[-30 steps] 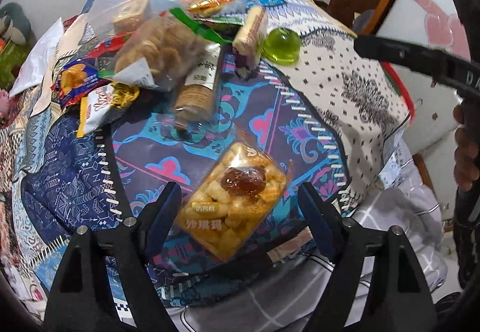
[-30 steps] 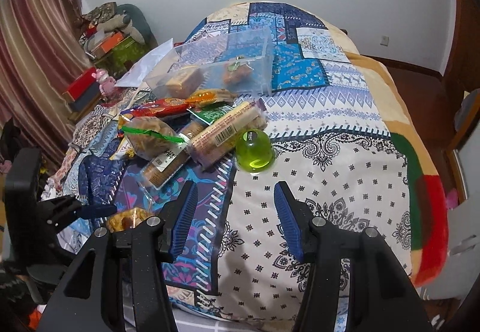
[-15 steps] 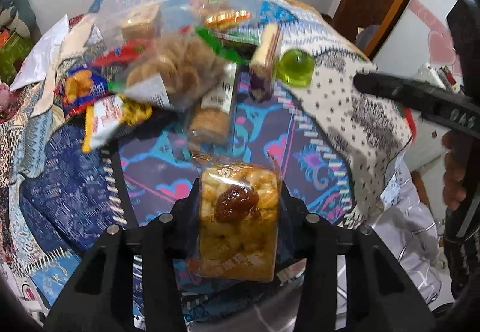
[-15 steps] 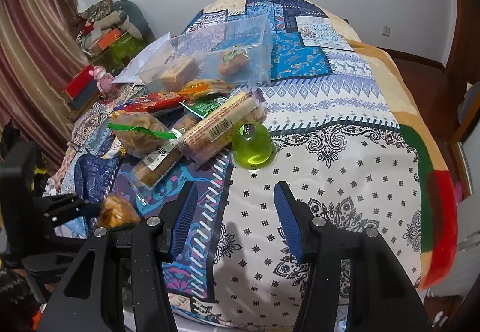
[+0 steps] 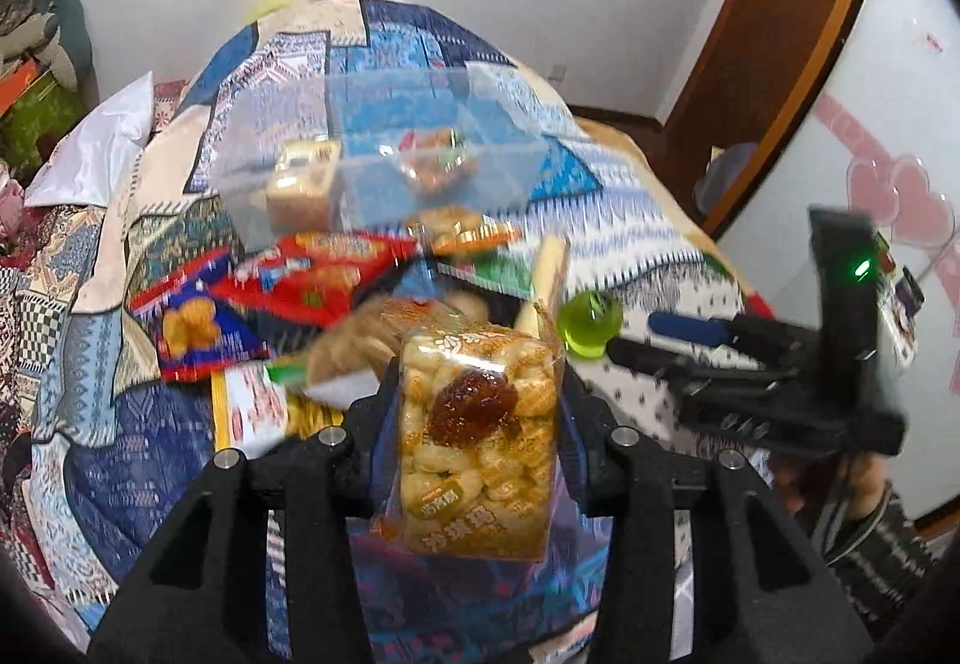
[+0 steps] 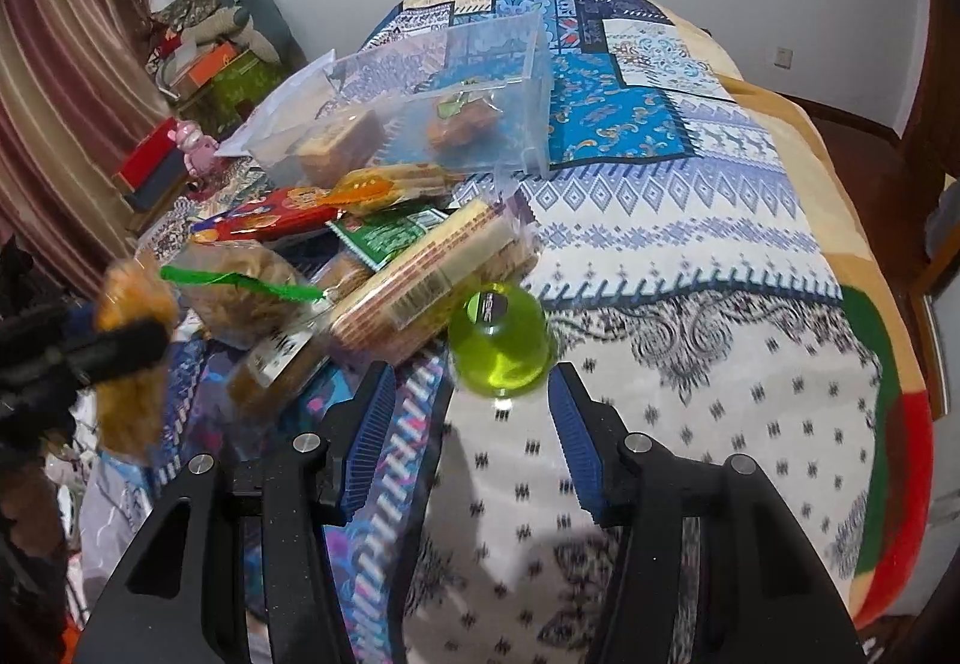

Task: Organize snacks
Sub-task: 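Grasp the green jelly cup with the right tool while the left tool lifts the cracker bag, then lower the cracker bag and jelly cup into the clear box, open both tools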

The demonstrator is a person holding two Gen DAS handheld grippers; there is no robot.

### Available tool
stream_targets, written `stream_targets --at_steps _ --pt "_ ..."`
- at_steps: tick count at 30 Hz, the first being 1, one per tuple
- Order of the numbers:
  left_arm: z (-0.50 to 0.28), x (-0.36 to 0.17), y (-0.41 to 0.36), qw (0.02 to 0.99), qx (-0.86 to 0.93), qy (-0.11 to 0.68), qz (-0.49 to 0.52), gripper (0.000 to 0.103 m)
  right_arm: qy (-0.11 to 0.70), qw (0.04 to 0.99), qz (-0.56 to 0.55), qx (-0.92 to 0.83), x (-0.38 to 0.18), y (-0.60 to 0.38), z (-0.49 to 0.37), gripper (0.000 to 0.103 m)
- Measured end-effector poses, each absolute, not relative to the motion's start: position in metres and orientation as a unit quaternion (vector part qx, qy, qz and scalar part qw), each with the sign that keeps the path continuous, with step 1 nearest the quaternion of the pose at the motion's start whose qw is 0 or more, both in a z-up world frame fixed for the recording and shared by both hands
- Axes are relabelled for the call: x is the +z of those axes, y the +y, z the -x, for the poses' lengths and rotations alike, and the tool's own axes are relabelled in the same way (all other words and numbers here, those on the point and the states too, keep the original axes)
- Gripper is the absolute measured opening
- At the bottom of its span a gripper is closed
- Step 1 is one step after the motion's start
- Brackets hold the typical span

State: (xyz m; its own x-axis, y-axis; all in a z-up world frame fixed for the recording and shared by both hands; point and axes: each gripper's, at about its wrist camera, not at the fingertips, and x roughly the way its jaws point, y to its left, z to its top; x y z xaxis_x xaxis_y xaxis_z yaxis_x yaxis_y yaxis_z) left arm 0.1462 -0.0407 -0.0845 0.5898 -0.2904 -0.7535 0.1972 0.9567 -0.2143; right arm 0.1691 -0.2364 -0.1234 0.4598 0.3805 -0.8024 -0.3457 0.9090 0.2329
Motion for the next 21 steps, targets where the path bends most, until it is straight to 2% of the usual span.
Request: stream_targets --at_steps 8,9,10,21 --pt "-0.172 -0.082 -0.032 0.894 -0.130 0.424 0.068 0.044 0.487 0.849 -0.013 0.203 -0.143 -0.229 -0.197 0.049" --pt "-0.174 -0.082 -0.032 0.894 -0.128 0.424 0.069 0.044 0.487 0.849 -0.013 0.204 -0.145 -0.228 -0.198 0.044" --pt "-0.176 -0.082 -0.031 0.894 -0.127 0.424 0.071 0.044 0.488 0.849 -0.011 0.205 -0.146 -0.228 -0.198 0.044" --pt "-0.183 -0.066 -0.017 0.901 -0.116 0.409 0.089 0.044 0.461 0.863 -0.007 0.206 -0.125 -0.233 -0.191 0.043"
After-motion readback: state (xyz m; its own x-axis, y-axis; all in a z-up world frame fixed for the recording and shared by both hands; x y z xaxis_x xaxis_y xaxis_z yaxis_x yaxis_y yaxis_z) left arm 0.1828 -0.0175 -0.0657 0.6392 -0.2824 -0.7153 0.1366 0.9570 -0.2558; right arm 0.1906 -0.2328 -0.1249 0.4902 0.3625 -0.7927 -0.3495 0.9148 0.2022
